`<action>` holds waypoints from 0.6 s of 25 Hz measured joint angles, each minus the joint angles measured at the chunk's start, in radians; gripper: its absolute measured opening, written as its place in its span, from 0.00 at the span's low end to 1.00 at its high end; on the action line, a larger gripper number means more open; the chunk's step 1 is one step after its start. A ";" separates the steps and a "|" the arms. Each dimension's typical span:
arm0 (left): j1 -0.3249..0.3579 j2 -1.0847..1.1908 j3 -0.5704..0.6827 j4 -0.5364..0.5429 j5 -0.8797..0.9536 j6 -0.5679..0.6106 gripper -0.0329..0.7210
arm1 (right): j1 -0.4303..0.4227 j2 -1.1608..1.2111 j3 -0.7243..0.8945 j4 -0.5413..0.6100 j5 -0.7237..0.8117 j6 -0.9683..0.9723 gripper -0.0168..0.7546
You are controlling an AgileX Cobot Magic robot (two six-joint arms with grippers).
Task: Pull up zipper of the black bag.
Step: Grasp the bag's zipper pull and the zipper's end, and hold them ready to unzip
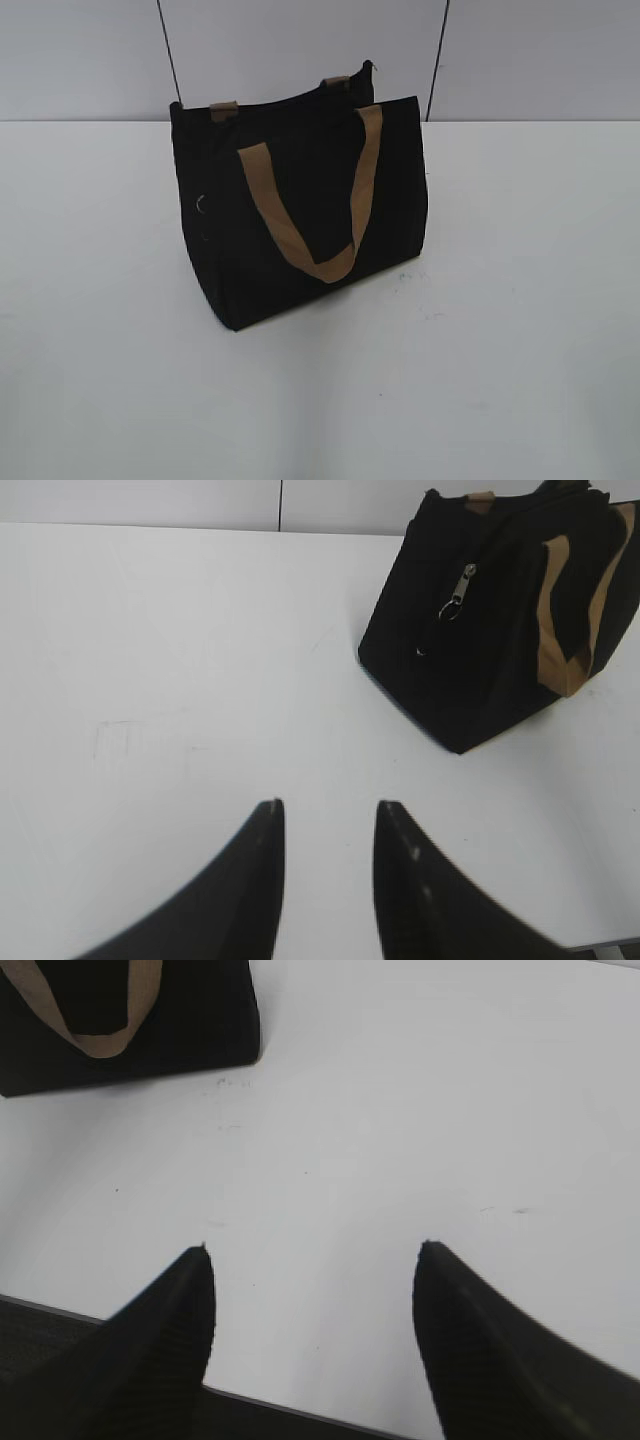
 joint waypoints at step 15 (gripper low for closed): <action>0.000 0.000 0.000 0.000 0.000 0.000 0.35 | 0.000 0.000 0.000 0.000 0.000 0.000 0.65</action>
